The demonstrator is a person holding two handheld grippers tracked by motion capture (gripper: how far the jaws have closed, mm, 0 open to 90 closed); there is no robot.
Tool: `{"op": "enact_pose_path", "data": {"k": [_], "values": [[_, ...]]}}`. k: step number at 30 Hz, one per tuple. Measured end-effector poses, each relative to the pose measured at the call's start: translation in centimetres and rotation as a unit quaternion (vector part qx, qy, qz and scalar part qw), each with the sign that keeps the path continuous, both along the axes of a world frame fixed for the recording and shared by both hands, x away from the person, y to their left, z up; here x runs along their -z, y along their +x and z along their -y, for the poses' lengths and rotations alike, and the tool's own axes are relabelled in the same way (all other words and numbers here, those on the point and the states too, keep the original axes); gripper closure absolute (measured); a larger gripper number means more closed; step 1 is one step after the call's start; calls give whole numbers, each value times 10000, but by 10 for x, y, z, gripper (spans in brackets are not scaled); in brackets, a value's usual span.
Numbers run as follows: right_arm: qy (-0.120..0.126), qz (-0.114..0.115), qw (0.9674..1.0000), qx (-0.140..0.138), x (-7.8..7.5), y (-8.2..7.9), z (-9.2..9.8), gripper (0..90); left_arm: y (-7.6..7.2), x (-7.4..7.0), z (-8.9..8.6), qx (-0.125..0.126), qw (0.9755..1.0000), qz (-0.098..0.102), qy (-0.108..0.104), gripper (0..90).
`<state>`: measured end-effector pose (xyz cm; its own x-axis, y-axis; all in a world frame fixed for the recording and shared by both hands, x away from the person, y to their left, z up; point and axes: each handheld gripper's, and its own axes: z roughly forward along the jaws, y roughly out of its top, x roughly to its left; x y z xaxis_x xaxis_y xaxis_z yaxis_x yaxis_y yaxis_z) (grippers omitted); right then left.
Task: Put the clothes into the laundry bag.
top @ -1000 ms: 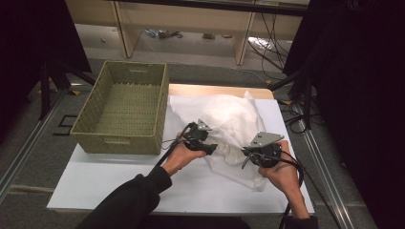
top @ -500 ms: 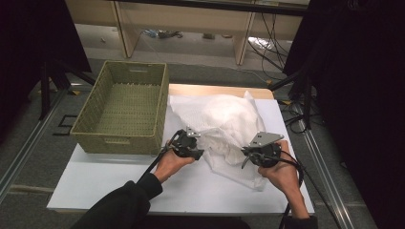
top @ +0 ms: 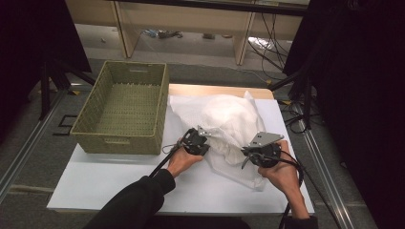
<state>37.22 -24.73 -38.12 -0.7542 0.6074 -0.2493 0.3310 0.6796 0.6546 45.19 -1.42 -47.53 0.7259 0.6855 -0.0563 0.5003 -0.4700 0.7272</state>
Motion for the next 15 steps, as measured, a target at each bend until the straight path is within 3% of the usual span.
{"op": "enact_pose_path", "data": {"k": [3, 6, 9, 10, 12, 15], "values": [[17, -37, 10000, -27, 0, 0, 1, 899, -3, -6, -8, -107, 9995, 198, 206, 865], [52, -95, 9999, 56, 0, -1, 1, 899, -6, -7, -15, -273, 9993, 159, 199, 654], [2, -20, 10000, 11, 0, 0, 0, 899, -5, 0, -17, -316, 9981, 227, 480, 562], [3, -17, 10000, 6, 0, 0, -1, 899, -3, 1, -17, -406, 9981, 185, 415, 527], [-13, -25, 10000, -71, 0, 1, -1, 899, 3, 6, -14, -528, 9984, 35, 180, 557], [-15, -28, 10000, -77, 0, 1, -1, 899, 6, 8, -11, -447, 9988, -206, -33, 742]]}}
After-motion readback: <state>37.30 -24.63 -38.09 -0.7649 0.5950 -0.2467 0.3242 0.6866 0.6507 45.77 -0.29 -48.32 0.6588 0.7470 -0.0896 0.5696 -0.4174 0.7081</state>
